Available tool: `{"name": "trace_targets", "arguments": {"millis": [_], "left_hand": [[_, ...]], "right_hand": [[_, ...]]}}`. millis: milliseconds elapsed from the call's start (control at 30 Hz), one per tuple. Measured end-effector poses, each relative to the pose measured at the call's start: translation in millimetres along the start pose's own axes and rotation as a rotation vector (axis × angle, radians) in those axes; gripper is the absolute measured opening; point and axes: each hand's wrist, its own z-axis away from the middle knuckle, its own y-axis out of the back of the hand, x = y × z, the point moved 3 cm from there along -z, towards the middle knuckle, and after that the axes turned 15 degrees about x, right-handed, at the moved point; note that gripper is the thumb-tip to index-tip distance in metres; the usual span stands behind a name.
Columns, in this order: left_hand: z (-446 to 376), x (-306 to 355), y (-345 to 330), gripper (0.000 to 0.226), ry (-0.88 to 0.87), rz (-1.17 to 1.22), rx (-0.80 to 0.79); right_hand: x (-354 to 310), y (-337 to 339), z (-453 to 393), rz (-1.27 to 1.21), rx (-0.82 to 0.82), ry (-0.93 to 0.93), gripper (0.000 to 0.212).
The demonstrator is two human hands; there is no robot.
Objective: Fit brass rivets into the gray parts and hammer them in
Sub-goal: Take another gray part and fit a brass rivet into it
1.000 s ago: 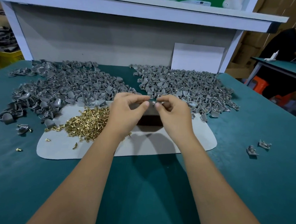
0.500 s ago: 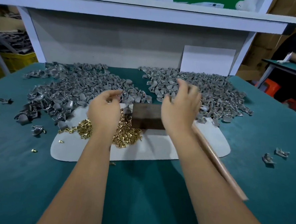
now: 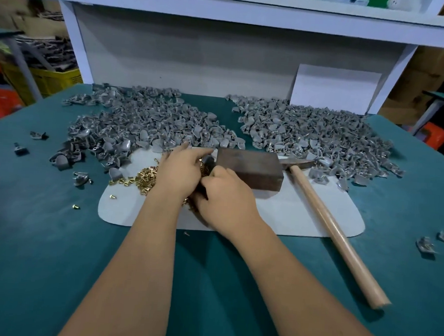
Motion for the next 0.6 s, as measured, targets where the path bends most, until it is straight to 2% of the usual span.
{"name": "trace_targets", "arguments": {"millis": [167,333,467,600], "left_hand": [[-0.6,-2.9,2.4,0.023,-0.001,-0.015,0.090],[1.0,0.4,3.4,0.012,0.056,0.023,0.170],[0.0,3.7,6.5,0.020,0.090,0.092,0.279],[-0.1,11.0,11.5,0.030,0.116,0.426,0.362]], "right_hand": [[4.5,5.6,-2.9,-0.110,-0.010,-0.060,0.018],[6.2,5.8,-4.6,-0.150,-0.048,-0.080,0.013],[3.5,8.3,-4.7,-0.232,-0.103,-0.055,0.014],[7.9,9.6,-6.2,-0.248,-0.133,-0.071,0.012]]}}
